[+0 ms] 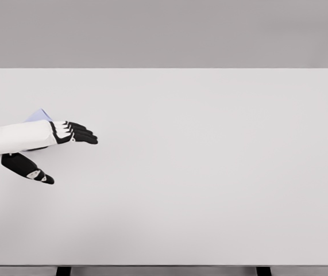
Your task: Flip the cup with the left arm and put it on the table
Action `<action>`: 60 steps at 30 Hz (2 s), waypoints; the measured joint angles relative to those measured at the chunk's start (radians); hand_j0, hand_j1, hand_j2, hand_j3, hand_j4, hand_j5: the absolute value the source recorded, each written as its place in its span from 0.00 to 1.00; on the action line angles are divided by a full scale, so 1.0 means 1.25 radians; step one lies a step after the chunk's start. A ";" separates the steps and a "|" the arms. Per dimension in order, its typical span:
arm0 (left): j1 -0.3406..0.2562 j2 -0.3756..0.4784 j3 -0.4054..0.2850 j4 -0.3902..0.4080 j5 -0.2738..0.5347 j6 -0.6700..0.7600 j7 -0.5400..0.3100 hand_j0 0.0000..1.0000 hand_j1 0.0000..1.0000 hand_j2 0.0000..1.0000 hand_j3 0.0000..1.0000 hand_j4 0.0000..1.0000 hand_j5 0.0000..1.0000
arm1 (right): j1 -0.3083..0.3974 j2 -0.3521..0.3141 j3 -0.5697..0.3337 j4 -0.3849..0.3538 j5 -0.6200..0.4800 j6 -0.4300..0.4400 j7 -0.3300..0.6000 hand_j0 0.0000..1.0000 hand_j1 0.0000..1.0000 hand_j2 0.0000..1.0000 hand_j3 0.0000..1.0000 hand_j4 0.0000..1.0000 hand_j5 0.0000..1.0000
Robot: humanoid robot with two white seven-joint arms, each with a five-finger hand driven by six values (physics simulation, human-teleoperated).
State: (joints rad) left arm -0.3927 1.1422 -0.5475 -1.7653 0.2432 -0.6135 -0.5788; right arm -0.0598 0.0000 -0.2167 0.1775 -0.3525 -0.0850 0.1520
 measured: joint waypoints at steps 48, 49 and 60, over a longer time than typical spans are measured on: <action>-0.006 -0.052 -0.052 0.000 0.149 0.706 0.480 1.00 1.00 1.00 1.00 1.00 1.00 | 0.000 0.000 0.000 0.000 0.000 0.000 0.002 1.00 1.00 1.00 1.00 1.00 1.00; -0.006 -0.053 -0.052 0.000 0.144 0.730 0.482 1.00 1.00 1.00 1.00 1.00 1.00 | 0.000 0.000 0.000 0.000 0.000 0.000 0.002 1.00 1.00 1.00 1.00 1.00 1.00; 0.007 -0.070 -0.064 0.000 0.115 0.803 0.479 1.00 1.00 1.00 1.00 1.00 1.00 | 0.000 0.000 0.001 0.000 0.000 0.000 0.002 1.00 1.00 1.00 1.00 1.00 1.00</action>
State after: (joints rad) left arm -0.3835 1.0553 -0.6271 -1.7656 0.3872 0.3902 0.0200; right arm -0.0598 0.0000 -0.2160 0.1779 -0.3525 -0.0849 0.1547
